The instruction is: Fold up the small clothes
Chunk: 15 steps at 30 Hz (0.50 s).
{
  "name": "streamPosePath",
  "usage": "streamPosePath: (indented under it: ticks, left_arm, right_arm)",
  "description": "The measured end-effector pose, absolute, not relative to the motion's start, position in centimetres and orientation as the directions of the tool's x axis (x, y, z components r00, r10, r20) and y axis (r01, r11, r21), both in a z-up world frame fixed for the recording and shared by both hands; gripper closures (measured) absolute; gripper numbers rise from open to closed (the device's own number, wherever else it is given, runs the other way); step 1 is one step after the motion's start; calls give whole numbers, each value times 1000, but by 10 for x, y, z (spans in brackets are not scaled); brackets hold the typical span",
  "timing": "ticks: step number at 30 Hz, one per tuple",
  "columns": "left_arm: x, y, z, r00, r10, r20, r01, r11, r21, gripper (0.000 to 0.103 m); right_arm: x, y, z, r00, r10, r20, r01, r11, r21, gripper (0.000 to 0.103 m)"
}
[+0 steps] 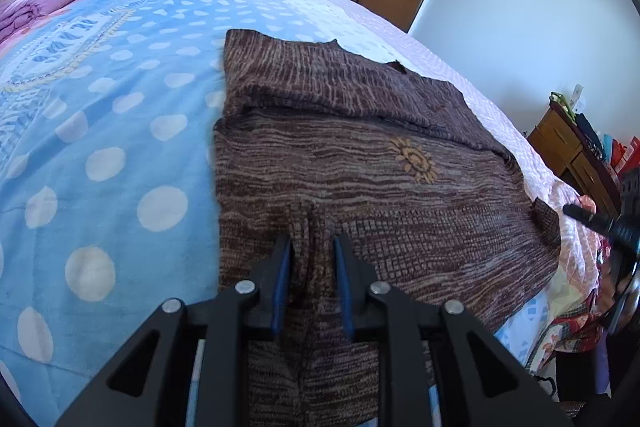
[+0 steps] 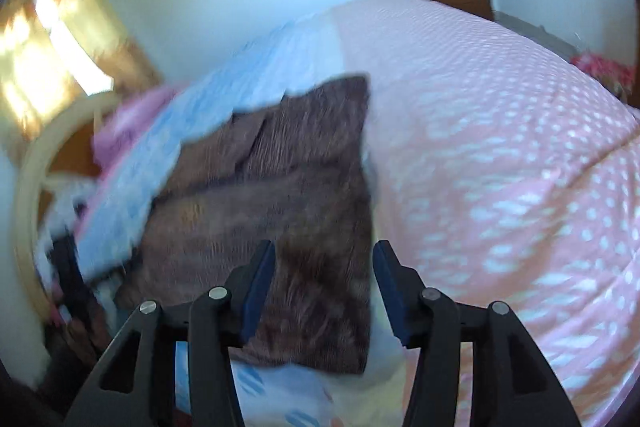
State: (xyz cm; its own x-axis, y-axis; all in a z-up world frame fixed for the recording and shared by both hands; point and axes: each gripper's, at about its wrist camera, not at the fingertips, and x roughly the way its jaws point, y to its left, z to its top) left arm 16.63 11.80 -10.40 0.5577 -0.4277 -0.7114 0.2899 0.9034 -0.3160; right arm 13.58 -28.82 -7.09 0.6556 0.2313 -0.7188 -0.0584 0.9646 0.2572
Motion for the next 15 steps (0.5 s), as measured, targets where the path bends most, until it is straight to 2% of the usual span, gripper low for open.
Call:
streamPosePath:
  ticks: [3, 6, 8, 9, 10, 11, 12, 15]
  left_arm:
    - [168, 115, -103, 535, -462, -708, 307, 886, -347, 57]
    - [167, 108, -102, 543, -437, -717, 314, 898, -309, 53]
    - [166, 105, -102, 553, -423, -718, 309, 904, -295, 57]
    - [165, 104, -102, 561, -412, -718, 305, 909, -283, 64]
    - [164, 105, -102, 566, -400, -721, 302, 914, -270, 82]
    - [164, 106, -102, 569, -391, -723, 296, 918, -263, 89]
    - [164, 109, -101, 563, -403, -722, 294, 914, -280, 89]
    - [163, 118, -96, 558, -440, -703, 284, 898, -337, 91]
  right_arm:
    - [141, -263, -81, 630, 204, -750, -134, 979, 154, 51]
    - [149, -244, -83, 617, 201, -761, -193, 976, 101, 51]
    - [157, -234, -89, 594, 141, -792, -202, 979, 22, 51]
    - [160, -232, -91, 584, 113, -804, -205, 979, -12, 51]
    - [161, -229, -95, 573, 85, -815, -208, 977, -44, 51]
    - [161, -229, -97, 571, 71, -818, -203, 978, -57, 62]
    - [160, -230, -97, 566, 65, -822, -193, 980, -56, 98]
    - [155, -243, -85, 598, 113, -794, -154, 988, 25, 96]
